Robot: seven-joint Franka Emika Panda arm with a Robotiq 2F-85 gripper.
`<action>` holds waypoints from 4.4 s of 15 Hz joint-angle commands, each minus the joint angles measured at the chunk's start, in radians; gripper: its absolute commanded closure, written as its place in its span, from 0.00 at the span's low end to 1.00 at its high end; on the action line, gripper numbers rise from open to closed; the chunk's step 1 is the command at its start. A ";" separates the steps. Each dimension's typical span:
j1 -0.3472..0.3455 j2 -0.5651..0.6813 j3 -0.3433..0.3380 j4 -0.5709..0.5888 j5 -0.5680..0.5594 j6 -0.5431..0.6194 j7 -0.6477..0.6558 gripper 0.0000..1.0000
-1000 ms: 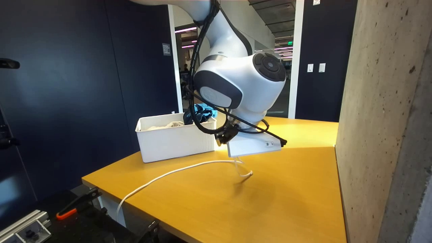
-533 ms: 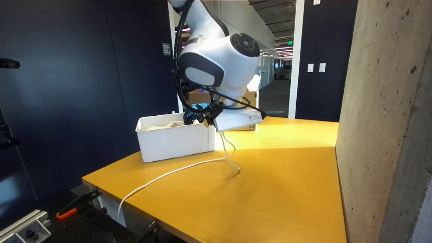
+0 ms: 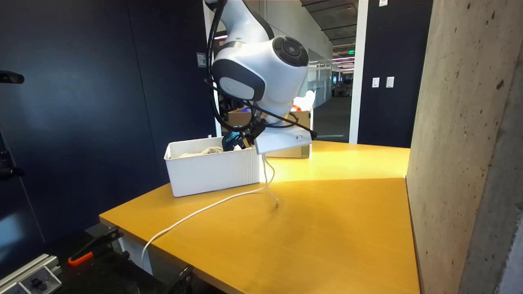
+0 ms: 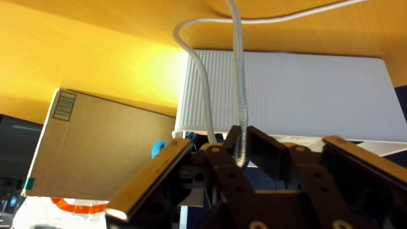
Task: Straighten the shoelace
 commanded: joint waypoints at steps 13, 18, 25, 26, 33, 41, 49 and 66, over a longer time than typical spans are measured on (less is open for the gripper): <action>0.041 0.140 -0.162 0.072 -0.098 0.215 0.277 0.97; -0.001 0.089 -0.055 0.086 -0.149 0.020 0.309 0.97; -0.050 0.122 -0.072 0.182 -0.146 -0.167 0.290 0.97; -0.066 0.126 -0.072 0.192 -0.137 -0.179 0.273 0.97; -0.153 0.191 -0.041 0.321 -0.096 -0.423 -0.015 0.97; -0.088 0.286 0.021 0.580 -0.124 -0.762 -0.020 0.97; -0.221 0.528 -0.004 0.903 -0.078 -1.046 0.368 0.97; 0.122 0.346 -0.180 0.695 -0.256 -0.324 1.032 0.00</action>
